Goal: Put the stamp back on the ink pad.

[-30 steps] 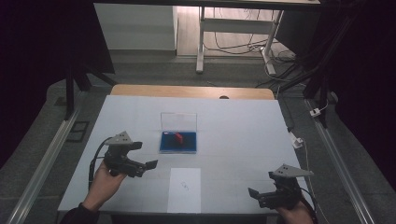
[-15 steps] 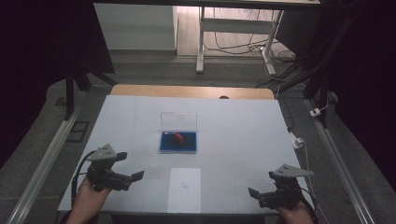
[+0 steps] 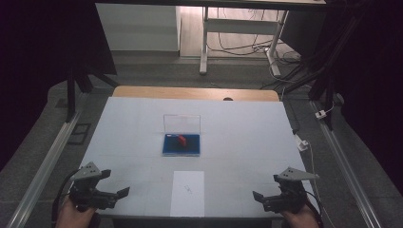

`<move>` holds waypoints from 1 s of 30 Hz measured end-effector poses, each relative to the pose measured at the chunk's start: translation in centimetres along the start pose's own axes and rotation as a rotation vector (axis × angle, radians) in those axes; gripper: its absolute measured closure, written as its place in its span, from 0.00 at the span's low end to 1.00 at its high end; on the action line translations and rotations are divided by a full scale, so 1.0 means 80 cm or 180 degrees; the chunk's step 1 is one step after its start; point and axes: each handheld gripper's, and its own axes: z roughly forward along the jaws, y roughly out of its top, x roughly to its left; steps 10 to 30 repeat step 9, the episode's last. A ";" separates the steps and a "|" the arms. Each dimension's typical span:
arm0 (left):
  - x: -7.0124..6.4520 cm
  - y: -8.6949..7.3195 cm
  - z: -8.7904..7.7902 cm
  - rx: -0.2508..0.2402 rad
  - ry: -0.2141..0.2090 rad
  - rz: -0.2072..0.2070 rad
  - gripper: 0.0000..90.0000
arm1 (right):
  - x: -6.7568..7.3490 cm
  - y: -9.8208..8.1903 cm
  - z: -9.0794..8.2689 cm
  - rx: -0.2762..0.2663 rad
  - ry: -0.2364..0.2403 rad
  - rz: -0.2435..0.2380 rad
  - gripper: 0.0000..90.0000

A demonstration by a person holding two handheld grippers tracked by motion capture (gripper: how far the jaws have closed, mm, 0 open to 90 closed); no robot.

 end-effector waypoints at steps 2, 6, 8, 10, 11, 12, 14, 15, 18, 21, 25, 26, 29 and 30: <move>0.000 -0.001 0.000 0.0060 0.0065 0.0000 0.01 | 0.000 0.000 0.001 0.0001 -0.0001 -0.0003 0.00; 0.000 -0.001 0.002 0.0134 0.0095 0.0001 0.02 | 0.002 0.000 0.001 0.0008 0.0002 -0.0018 0.00; 0.000 0.000 0.002 0.0128 0.0084 -0.0016 0.02 | 0.002 0.000 0.001 0.0009 0.0003 -0.0039 0.00; 0.000 0.000 0.003 0.0126 0.0082 -0.0023 0.02 | 0.001 0.000 0.001 0.0013 0.0000 -0.0045 0.00; 0.000 0.000 0.003 0.0126 0.0082 -0.0023 0.02 | 0.001 0.000 0.001 0.0013 0.0000 -0.0045 0.00; 0.000 0.000 0.003 0.0126 0.0082 -0.0023 0.02 | 0.001 0.000 0.001 0.0013 0.0000 -0.0045 0.00; 0.000 0.000 0.003 0.0126 0.0082 -0.0023 0.02 | 0.001 0.000 0.001 0.0013 0.0000 -0.0045 0.00; 0.000 0.000 0.003 0.0126 0.0082 -0.0023 0.02 | 0.001 0.000 0.001 0.0013 0.0000 -0.0045 0.00; 0.000 0.000 0.003 0.0126 0.0082 -0.0023 0.02 | 0.001 0.000 0.001 0.0013 0.0000 -0.0045 0.00; 0.000 0.000 0.003 0.0126 0.0082 -0.0023 0.02 | 0.001 0.000 0.001 0.0013 0.0000 -0.0045 0.00; 0.000 0.000 0.003 0.0126 0.0082 -0.0023 0.02 | 0.001 0.000 0.001 0.0013 0.0000 -0.0045 0.00; 0.000 0.000 0.003 0.0126 0.0082 -0.0023 0.02 | 0.001 0.000 0.001 0.0013 0.0000 -0.0045 0.00; 0.000 0.000 0.003 0.0126 0.0082 -0.0023 0.02 | 0.001 0.000 0.001 0.0013 0.0000 -0.0045 0.00; 0.000 0.000 0.003 0.0126 0.0082 -0.0023 0.02 | 0.001 0.000 0.001 0.0013 0.0000 -0.0045 0.00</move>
